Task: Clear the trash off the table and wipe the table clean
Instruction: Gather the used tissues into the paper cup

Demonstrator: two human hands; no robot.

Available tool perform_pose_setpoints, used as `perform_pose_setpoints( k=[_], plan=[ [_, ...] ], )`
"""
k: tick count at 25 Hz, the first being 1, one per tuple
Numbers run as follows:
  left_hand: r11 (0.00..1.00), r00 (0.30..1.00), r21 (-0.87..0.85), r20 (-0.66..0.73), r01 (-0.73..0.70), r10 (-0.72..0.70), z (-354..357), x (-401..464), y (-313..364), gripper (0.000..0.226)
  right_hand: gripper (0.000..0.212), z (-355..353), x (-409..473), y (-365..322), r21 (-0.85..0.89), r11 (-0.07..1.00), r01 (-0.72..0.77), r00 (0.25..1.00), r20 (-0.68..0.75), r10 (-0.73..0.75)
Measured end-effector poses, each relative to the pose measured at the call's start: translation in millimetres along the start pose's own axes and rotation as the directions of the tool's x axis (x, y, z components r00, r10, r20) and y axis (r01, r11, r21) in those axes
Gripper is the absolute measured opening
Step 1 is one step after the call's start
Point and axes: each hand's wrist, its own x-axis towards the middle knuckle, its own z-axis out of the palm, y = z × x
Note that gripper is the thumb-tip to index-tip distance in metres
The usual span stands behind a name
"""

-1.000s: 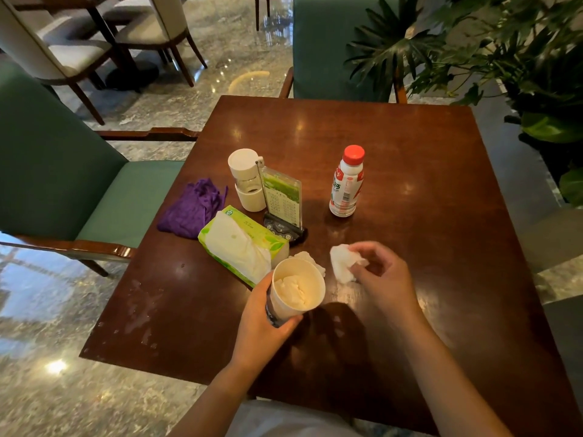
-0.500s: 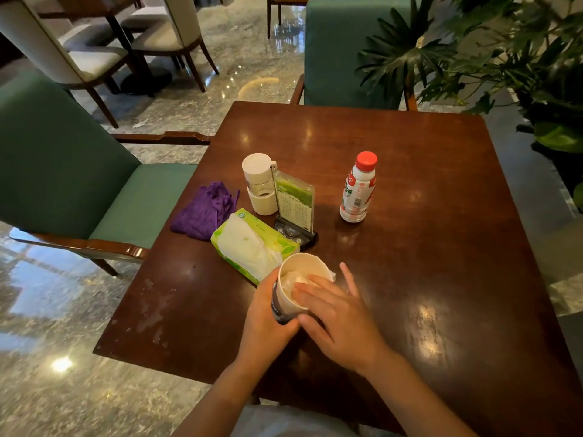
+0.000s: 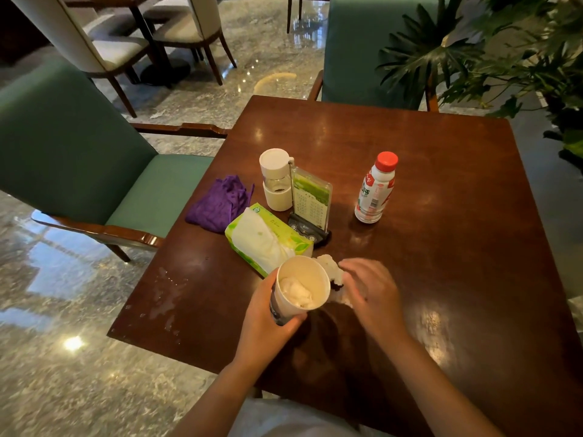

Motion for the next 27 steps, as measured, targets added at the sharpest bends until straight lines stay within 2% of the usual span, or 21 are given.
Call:
perform_pose_setpoints(
  k=[1, 3, 5, 8, 11, 16, 19, 23, 25, 27],
  plan=[
    [1.000, 1.000, 0.002, -0.012, 0.012, -0.012, -2.3, -1.1, -2.0, 0.081, 0.020, 1.7, 6.5, 9.2, -0.038, 0.998, -0.056, 0.998, -0.026, 0.055],
    [1.000, 0.999, -0.004, -0.038, 0.026, -0.026, -6.5, -3.6, -5.3, 0.083, 0.024, 11.2, 19.2, 25.5, -0.148, 0.984, -0.103, 0.994, 0.027, 0.108],
    [0.999, 0.998, 0.006, -0.055, 0.032, -0.032, -9.3, -6.4, -7.5, 0.084, 0.037, 28.9, 28.3, 35.5, -0.244, 0.963, -0.118, 0.971, 0.176, 0.163],
    [0.999, 0.997, 0.021, -0.068, 0.037, -0.036, -12.0, -11.7, -9.5, 0.083, 0.048, 62.2, 29.9, 40.3, -0.402, 0.914, -0.060, 0.872, 0.425, 0.244],
    [0.998, 0.996, 0.028, -0.074, 0.050, -0.048, -15.1, -14.4, -10.7, 0.082, 0.040, 80.8, 24.6, 44.2, -0.430, 0.903, -0.027, 0.834, 0.488, 0.258],
    [0.997, 0.995, 0.039, -0.075, 0.067, -0.064, -17.9, -14.0, -13.5, 0.082, 0.033, 81.7, 5.0, 55.1, -0.418, 0.908, 0.005, 0.858, 0.468, 0.210],
    [0.997, 0.996, 0.045, -0.062, 0.061, -0.058, -16.4, -13.6, -14.9, 0.081, 0.027, 69.2, -5.5, 52.4, -0.303, 0.946, -0.112, 0.881, 0.411, 0.236],
    [0.998, 0.999, 0.040, -0.038, 0.039, -0.037, -11.8, -9.3, -12.1, 0.082, 0.024, 25.7, 1.2, 20.1, -0.042, 0.925, -0.376, 0.915, 0.142, 0.378],
    [0.999, 0.999, 0.042, -0.029, 0.018, -0.017, -7.9, -6.1, -10.8, 0.083, 0.023, -2.0, 8.7, -3.9, 0.081, 0.923, -0.377, 0.926, 0.016, 0.377],
    [0.999, 1.000, 0.034, -0.022, 0.001, 0.000, -3.7, -2.9, -8.8, 0.083, 0.023, -22.7, 14.5, -30.1, 0.179, 0.933, -0.313, 0.942, -0.065, 0.328]
  ],
)
